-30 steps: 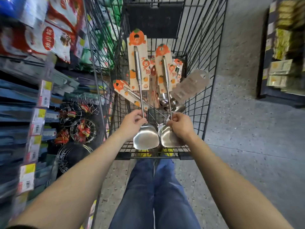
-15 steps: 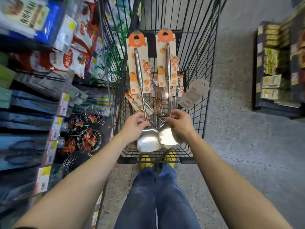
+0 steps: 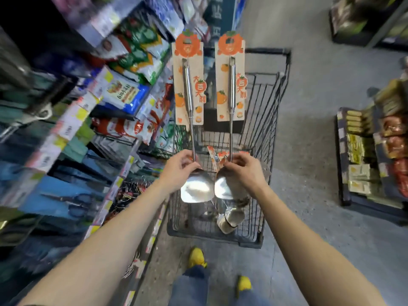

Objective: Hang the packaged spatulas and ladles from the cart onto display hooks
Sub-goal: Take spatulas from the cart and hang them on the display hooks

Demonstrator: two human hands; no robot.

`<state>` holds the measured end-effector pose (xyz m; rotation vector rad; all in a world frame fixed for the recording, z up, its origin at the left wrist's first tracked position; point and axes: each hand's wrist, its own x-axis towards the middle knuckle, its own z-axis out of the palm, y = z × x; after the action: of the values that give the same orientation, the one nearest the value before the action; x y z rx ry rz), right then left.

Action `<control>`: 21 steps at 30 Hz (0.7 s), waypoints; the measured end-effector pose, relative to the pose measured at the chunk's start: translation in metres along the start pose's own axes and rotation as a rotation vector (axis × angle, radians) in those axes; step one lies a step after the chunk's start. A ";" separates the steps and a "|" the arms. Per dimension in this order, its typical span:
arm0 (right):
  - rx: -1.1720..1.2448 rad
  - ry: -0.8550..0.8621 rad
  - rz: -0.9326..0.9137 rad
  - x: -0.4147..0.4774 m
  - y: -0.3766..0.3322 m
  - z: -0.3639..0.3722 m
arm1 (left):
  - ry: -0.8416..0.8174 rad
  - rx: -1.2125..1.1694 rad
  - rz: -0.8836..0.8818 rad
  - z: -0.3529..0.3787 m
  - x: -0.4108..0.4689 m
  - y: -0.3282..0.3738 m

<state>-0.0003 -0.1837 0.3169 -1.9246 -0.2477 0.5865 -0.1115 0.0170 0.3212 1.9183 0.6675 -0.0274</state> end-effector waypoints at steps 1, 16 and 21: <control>0.004 -0.017 -0.021 -0.004 -0.009 -0.002 | 0.033 -0.013 0.006 -0.004 -0.009 0.009; -0.017 -0.407 -0.383 -0.099 -0.106 -0.002 | 0.581 -0.073 -0.053 -0.043 -0.231 0.069; -0.067 -0.561 -0.543 -0.157 -0.143 0.035 | 0.769 -0.038 -0.077 -0.066 -0.325 0.068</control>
<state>-0.1398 -0.1627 0.4795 -1.6143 -1.1170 0.7350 -0.3721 -0.0884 0.5094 1.8418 1.2322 0.6984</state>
